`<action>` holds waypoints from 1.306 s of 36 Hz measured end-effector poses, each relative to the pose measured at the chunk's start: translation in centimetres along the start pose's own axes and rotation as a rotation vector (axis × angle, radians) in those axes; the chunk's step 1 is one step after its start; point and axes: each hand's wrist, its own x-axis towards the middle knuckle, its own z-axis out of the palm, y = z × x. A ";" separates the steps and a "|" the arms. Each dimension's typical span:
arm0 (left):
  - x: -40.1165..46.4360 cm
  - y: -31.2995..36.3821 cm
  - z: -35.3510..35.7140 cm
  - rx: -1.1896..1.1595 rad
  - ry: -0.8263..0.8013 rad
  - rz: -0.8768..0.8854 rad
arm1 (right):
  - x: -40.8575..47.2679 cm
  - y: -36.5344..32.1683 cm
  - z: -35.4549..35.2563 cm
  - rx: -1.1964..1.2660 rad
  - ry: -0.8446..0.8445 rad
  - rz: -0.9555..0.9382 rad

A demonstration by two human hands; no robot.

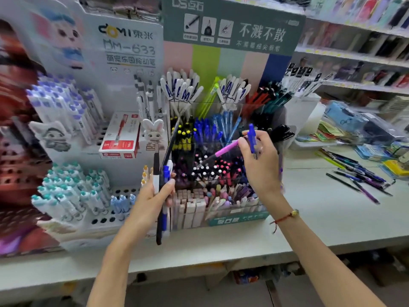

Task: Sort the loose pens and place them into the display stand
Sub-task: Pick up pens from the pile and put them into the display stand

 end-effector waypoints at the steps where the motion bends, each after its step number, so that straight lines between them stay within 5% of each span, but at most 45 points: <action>1: -0.2 0.2 -0.6 -0.040 0.010 -0.012 | 0.0 0.0 1.0 0.006 -0.013 -0.014; 16: -1.4 -0.8 -2.1 -0.088 -0.063 -0.073 | 0.4 1.4 4.0 0.018 0.050 -0.039; 26: -1.4 -0.9 -1.1 -0.338 -0.106 -0.156 | -0.1 1.8 7.3 -0.535 -0.397 -0.217; 34: -2.0 -0.9 -2.0 -0.457 -0.109 -0.184 | 0.5 2.2 8.8 -0.733 -0.582 -0.120; 39: -2.0 -0.6 -2.1 -0.445 -0.102 -0.158 | 0.6 2.8 8.4 -0.587 -0.605 0.031; 43: -1.7 -0.6 -1.6 -0.416 -0.129 -0.160 | 0.2 1.5 7.1 -0.116 -0.409 0.256; 47: -1.0 -0.3 0.0 -0.302 -0.224 -0.165 | -0.5 -1.9 4.9 0.157 -0.557 0.493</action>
